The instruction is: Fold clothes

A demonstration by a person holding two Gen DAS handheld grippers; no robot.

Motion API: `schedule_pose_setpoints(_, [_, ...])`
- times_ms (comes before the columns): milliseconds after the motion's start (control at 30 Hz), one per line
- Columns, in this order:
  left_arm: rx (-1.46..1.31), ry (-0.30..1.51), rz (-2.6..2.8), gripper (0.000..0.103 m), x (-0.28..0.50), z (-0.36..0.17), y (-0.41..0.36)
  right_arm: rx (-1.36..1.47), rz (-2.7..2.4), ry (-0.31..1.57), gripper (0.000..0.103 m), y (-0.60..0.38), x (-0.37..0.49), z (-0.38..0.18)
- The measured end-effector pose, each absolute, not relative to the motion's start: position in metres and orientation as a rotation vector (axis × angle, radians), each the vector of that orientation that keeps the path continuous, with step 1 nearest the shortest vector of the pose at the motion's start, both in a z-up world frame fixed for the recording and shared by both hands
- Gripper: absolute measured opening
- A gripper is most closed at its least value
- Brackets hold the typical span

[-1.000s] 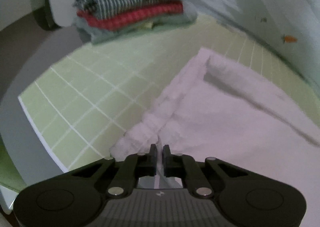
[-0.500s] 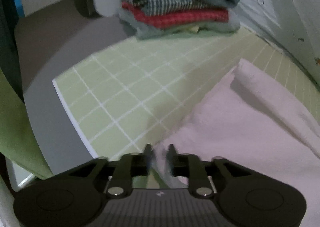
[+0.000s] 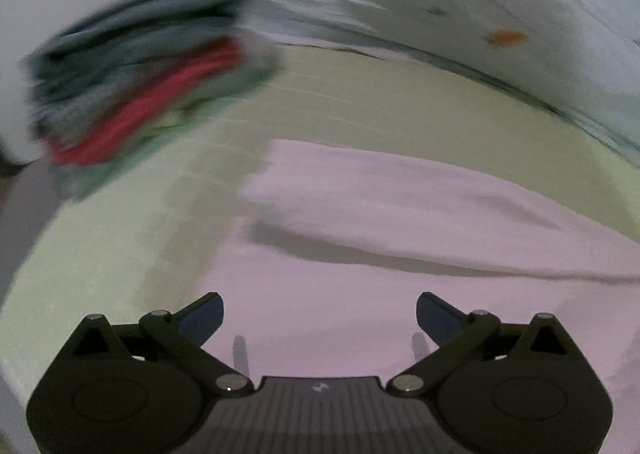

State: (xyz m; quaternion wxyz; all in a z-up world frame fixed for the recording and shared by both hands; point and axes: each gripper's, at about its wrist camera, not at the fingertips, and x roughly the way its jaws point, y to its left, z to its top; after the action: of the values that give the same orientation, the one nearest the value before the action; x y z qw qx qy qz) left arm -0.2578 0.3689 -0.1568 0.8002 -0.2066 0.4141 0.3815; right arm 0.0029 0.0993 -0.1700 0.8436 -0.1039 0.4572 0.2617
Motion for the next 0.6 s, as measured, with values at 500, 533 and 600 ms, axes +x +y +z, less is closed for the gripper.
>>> schedule_pose_setpoints(500, [-0.372,1.000,0.675,0.103,-0.202,-0.199,0.384,-0.317,0.596,0.850,0.103,0.168,0.016,-0.183])
schedule_pose_setpoints(533, [-0.370,1.000,0.669,0.103,-0.200,-0.198,0.388,-0.329,0.616,0.836,0.103,0.174,0.016,-0.182])
schedule_pose_setpoints(600, [-0.372,1.002,0.659,0.103,-0.195,-0.197,0.395,-0.356,0.653,0.820,0.103,0.189,0.016,-0.183])
